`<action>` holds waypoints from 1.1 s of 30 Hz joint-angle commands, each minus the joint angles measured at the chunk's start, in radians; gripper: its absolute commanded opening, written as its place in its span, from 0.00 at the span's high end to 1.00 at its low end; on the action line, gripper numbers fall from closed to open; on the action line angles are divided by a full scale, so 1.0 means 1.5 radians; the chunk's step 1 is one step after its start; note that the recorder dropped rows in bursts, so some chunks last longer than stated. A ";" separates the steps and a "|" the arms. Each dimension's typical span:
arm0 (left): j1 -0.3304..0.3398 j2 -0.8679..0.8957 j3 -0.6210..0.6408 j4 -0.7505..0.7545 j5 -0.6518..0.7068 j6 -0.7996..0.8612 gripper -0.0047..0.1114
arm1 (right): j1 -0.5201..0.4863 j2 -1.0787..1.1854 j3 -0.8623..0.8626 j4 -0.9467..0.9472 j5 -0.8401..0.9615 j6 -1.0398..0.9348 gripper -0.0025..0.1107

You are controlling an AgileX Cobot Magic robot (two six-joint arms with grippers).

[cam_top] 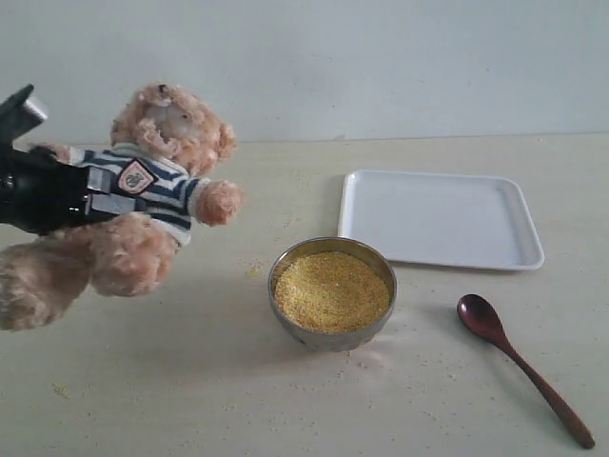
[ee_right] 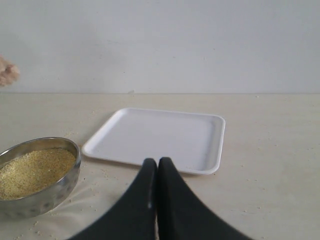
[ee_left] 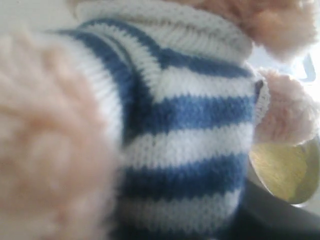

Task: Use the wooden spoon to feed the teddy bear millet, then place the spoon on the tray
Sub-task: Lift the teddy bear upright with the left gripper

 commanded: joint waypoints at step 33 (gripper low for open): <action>0.131 -0.421 0.339 -0.031 0.215 -0.038 0.92 | -0.002 -0.003 0.003 0.002 -0.006 -0.001 0.98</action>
